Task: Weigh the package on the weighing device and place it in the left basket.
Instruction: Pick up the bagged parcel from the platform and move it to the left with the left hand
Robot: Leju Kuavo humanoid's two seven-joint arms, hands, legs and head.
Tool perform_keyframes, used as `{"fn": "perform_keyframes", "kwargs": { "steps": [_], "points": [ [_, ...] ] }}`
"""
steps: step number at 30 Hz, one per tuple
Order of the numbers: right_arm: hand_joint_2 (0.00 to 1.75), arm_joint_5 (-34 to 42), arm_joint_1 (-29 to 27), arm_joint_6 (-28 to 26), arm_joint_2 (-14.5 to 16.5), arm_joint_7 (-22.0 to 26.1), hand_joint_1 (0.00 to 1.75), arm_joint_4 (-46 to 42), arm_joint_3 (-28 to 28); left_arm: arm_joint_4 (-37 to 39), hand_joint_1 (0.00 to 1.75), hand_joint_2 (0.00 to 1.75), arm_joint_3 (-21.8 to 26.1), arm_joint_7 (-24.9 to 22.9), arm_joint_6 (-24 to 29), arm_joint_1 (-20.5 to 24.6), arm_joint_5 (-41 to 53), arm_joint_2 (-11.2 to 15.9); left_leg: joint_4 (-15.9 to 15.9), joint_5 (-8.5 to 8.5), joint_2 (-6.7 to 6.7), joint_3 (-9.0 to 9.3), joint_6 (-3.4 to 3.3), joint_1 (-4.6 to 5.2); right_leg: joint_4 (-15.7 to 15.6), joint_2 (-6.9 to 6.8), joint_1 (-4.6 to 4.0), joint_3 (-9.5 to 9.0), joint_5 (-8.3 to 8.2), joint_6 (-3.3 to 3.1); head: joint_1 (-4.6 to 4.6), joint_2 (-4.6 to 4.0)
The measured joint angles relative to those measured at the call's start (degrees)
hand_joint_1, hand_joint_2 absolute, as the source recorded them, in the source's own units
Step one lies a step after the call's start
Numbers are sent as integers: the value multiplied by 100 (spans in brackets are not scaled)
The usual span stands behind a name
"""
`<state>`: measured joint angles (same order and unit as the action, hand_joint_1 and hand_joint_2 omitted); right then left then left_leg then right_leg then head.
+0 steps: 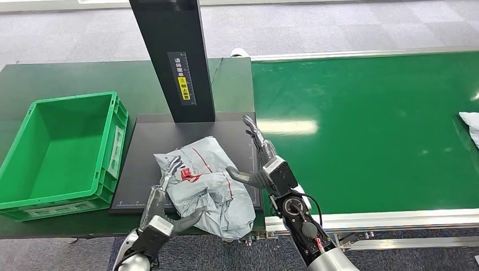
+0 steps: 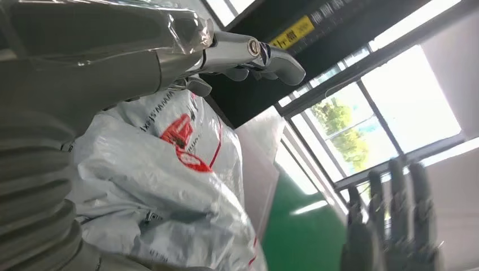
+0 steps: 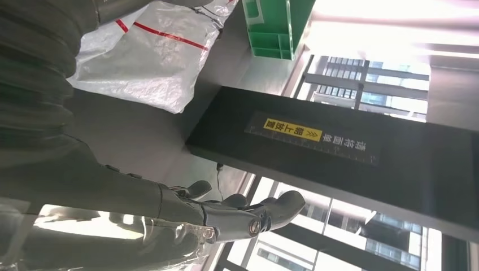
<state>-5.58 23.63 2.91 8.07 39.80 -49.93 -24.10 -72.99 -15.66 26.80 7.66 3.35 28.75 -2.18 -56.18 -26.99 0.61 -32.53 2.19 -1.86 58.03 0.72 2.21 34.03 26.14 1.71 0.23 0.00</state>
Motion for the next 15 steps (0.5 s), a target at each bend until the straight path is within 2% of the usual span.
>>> {"fn": "perform_keyframes", "kwargs": {
  "steps": [9,15],
  "points": [
    [175,5,-269,91,0,-5,0,-386,292,335,0,175,-520,-755,296,343,1451,49,0,0,0,0,0,0,0,0,0,0,0,0,1,0],
    [175,-38,-386,109,0,-20,0,-529,412,622,0,175,-669,-926,300,506,1696,53,0,0,2,-1,0,0,0,0,0,1,0,0,0,0]
  ]
}}
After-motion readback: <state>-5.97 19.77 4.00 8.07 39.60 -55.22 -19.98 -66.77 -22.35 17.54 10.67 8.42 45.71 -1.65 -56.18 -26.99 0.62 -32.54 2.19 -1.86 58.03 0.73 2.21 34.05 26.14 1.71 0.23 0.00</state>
